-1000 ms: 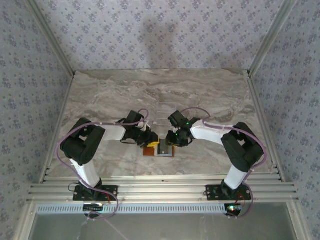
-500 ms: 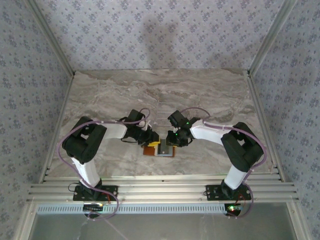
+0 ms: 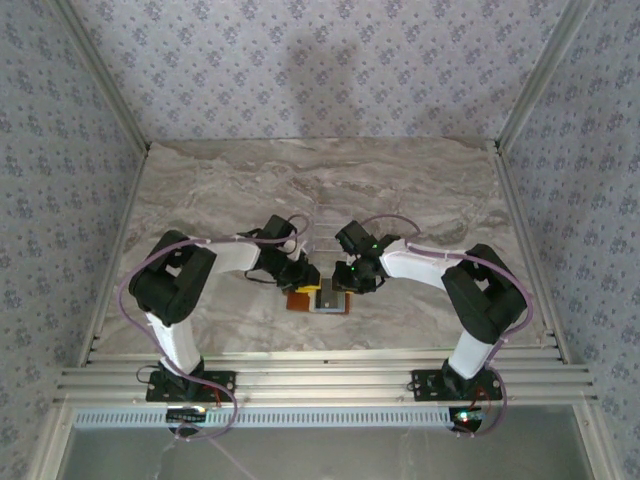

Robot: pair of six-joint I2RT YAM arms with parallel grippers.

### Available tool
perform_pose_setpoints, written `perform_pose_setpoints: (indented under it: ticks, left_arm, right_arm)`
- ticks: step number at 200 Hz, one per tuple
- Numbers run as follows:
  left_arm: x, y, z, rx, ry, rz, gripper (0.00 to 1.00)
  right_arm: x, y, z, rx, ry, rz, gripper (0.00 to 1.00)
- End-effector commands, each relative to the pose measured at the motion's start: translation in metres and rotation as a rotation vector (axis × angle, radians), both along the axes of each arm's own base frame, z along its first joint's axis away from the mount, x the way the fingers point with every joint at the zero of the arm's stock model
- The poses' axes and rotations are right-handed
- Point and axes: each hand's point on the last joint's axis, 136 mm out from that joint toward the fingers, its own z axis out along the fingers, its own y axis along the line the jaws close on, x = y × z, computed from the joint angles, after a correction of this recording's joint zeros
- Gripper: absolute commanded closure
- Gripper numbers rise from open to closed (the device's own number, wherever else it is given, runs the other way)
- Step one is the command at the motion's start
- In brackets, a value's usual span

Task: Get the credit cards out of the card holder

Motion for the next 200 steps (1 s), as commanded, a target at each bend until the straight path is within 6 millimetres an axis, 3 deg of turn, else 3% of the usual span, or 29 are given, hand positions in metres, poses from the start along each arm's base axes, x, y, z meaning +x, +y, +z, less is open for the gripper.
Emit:
perform_pose_setpoints:
  ticks: [1, 47, 86, 139, 200]
  left_arm:
    - [-0.024, 0.008, -0.028, 0.119, 0.026, -0.092, 0.75]
    - [-0.023, 0.001, -0.025, 0.084, 0.018, -0.087, 0.83]
    - [-0.020, 0.010, -0.023, 0.101, 0.010, -0.067, 0.88]
    - [-0.014, 0.028, -0.012, 0.095, 0.005, -0.038, 0.90]
    - [-0.014, 0.031, 0.001, 0.049, 0.000, -0.032, 0.90]
  right_arm:
    - [-0.010, 0.001, -0.016, -0.038, 0.041, 0.022, 0.74]
    - [-0.012, 0.000, -0.016, -0.042, 0.043, 0.023, 0.74]
    - [-0.011, -0.003, -0.015, -0.055, 0.040, 0.018, 0.73]
    - [-0.010, -0.007, -0.016, -0.068, 0.040, 0.012, 0.70]
    - [-0.010, -0.010, -0.013, -0.069, 0.037, 0.009, 0.68]
